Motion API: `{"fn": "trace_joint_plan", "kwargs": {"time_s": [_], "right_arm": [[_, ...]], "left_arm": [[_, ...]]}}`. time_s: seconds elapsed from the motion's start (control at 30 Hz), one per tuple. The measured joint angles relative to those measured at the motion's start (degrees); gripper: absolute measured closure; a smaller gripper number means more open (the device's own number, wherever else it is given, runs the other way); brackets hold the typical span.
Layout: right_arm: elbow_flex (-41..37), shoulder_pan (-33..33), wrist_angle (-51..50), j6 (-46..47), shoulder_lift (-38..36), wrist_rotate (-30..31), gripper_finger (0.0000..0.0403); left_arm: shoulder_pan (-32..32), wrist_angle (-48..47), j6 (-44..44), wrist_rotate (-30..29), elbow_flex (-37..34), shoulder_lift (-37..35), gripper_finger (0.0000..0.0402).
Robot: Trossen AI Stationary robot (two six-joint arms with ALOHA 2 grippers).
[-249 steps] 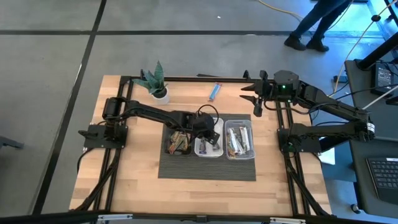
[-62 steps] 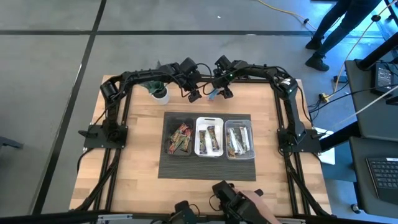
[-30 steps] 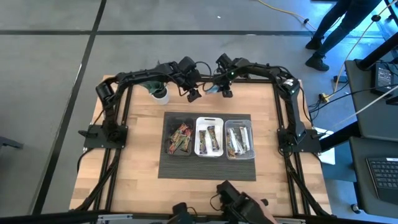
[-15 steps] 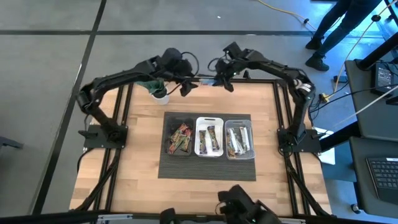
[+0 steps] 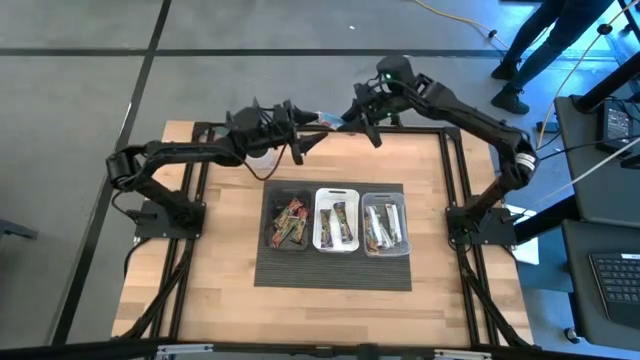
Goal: Pick and place Granola Bars by type
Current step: Put the red granola bar into the black bin
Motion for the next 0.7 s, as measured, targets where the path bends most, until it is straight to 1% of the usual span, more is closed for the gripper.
{"fn": "trace_joint_plan", "kwargs": {"time_s": [0.13, 0.33, 0.5, 0.6, 0.7], "right_arm": [[0.0, 2.41, 2.39, 2.21, -0.52, 3.37, 0.0298], [0.0, 4.99, 2.85, 2.47, -0.3, 3.46, 0.0298], [0.0, 5.78, 2.88, 2.47, -0.3, 3.55, 0.0297], [0.0, 5.87, 2.9, 2.47, -0.3, 3.57, 0.0297], [0.0, 5.87, 2.88, 2.45, -0.3, 3.57, 0.0297]], "left_arm": [[-1.92, 0.86, 0.57, -0.8, 0.0, -0.05, 0.0107], [-4.35, 5.07, 2.98, -1.72, 0.0, -0.05, 0.0107], [-4.86, 5.33, 2.74, -1.74, 0.02, -0.13, 0.0108], [-4.83, 5.48, 1.84, -1.87, 0.02, -0.25, 0.0119], [-4.83, 5.56, 1.49, -1.9, 0.01, -0.25, 0.0144]]}}
